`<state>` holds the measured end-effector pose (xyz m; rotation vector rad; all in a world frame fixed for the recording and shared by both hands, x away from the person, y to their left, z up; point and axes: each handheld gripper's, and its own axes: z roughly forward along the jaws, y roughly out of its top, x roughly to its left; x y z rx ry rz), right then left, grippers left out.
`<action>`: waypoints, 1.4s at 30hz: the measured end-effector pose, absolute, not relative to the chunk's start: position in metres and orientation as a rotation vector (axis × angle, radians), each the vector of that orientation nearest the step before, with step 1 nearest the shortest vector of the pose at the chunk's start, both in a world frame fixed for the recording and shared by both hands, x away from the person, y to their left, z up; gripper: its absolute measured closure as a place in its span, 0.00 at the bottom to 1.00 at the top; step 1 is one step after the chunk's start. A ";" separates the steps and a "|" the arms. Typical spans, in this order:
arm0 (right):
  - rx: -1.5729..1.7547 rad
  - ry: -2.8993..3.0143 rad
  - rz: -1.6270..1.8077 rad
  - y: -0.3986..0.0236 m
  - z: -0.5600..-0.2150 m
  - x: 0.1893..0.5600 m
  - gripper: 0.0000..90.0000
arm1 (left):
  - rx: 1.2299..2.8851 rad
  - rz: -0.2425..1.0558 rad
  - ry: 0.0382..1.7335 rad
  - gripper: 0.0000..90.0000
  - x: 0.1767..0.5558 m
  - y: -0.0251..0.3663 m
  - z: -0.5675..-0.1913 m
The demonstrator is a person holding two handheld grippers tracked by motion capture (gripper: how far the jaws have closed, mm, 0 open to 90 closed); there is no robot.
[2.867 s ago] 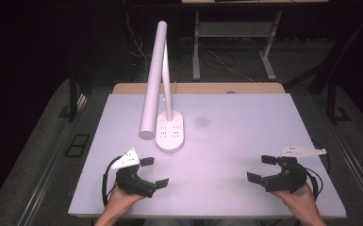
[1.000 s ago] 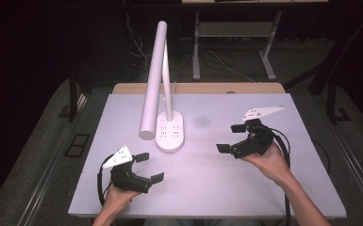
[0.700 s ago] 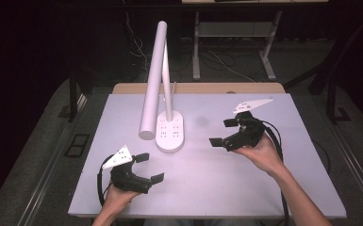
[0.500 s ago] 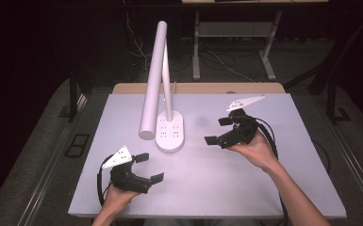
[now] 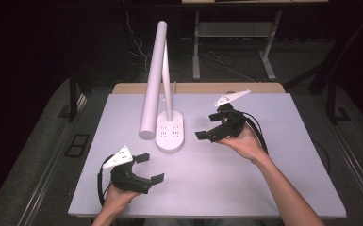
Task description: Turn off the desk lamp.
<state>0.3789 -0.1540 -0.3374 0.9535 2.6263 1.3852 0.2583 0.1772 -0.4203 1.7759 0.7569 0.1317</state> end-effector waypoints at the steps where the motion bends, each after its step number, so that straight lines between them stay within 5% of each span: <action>1: 0.959 2.633 1.383 -0.152 -0.338 0.381 0.01 | 1.775 0.130 0.757 0.00 0.258 0.177 -0.420; 19: 0.954 2.658 1.374 -0.122 -0.351 0.422 0.08 | 1.772 0.139 0.751 0.00 0.258 0.179 -0.420; 23: 0.956 2.645 1.406 -0.119 -0.354 0.431 0.26 | 1.764 0.137 0.756 0.00 0.258 0.179 -0.419; 42: 1.022 2.647 1.420 -0.102 -0.373 0.468 0.75 | 1.769 0.139 0.745 0.00 0.257 0.180 -0.419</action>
